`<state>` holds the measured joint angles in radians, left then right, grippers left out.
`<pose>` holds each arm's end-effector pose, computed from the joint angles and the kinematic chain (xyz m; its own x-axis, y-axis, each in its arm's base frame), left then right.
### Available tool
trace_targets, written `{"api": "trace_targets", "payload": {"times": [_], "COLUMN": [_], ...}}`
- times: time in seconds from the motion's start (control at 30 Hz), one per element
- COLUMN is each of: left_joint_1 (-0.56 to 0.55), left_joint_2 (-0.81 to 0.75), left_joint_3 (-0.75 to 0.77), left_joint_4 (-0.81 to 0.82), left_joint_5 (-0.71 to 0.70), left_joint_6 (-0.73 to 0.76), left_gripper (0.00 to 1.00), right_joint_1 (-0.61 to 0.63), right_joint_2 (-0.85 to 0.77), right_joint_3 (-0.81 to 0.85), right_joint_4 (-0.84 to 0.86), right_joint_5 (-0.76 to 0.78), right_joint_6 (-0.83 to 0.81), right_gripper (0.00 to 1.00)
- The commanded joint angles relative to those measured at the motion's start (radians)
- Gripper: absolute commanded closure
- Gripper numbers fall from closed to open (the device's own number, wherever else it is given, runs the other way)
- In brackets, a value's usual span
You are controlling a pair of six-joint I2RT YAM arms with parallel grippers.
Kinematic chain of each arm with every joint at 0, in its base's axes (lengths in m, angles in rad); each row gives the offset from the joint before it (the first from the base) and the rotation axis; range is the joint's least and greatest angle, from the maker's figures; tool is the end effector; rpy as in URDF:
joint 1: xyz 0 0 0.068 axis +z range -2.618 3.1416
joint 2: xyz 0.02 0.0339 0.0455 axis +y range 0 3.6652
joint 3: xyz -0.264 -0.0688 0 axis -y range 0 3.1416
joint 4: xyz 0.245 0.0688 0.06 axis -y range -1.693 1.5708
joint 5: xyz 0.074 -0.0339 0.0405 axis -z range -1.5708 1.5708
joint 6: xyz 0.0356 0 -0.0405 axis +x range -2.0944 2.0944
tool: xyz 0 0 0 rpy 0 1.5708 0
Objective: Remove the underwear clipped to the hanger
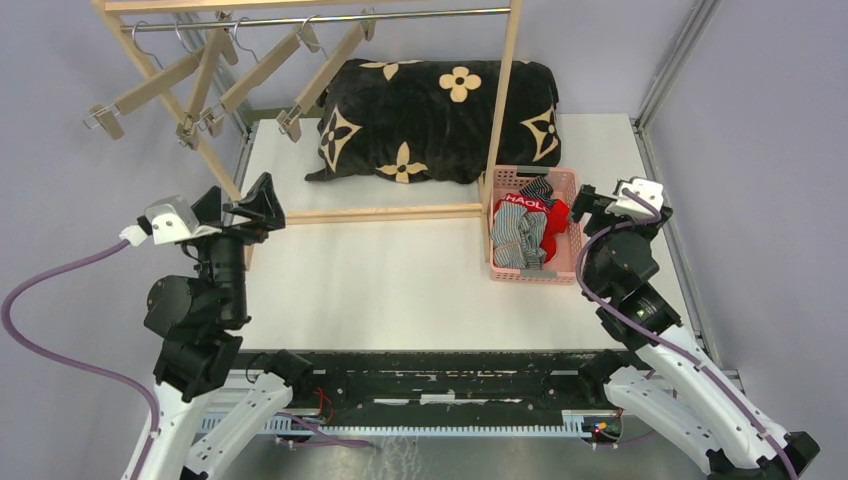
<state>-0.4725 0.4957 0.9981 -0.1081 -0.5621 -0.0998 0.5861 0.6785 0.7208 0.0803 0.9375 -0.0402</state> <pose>0.0707 -0.0148 0.4496 0.3457 -0.2713 -0.8983 -0.0187 0.9551 -0.2957 0.1417 0.0597 0.3611 0.0882 0.0300 -0.9957 0.3430 0.9375 0.0586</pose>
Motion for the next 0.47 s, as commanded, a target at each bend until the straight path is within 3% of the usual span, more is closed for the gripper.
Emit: {"api": "trace_targets", "payload": {"times": [0.0, 0.43], "left_joint_1": [0.002, 0.003], "left_joint_2": [-0.057, -0.345], "left_joint_3": [-0.053, -0.216], "left_joint_4": [-0.070, -0.252], "left_joint_5": [0.009, -0.091], "left_joint_6": [-0.072, -0.182], "left_gripper": [0.01, 0.01], "right_joint_1": [-0.005, -0.004], "right_joint_2": [-0.030, -0.122], "right_joint_3": [-0.031, -0.088], "right_joint_4": [-0.023, -0.075], "right_joint_5": [0.054, 0.101], "right_joint_6": [0.021, 0.073], "right_gripper": [0.03, 0.03]}}
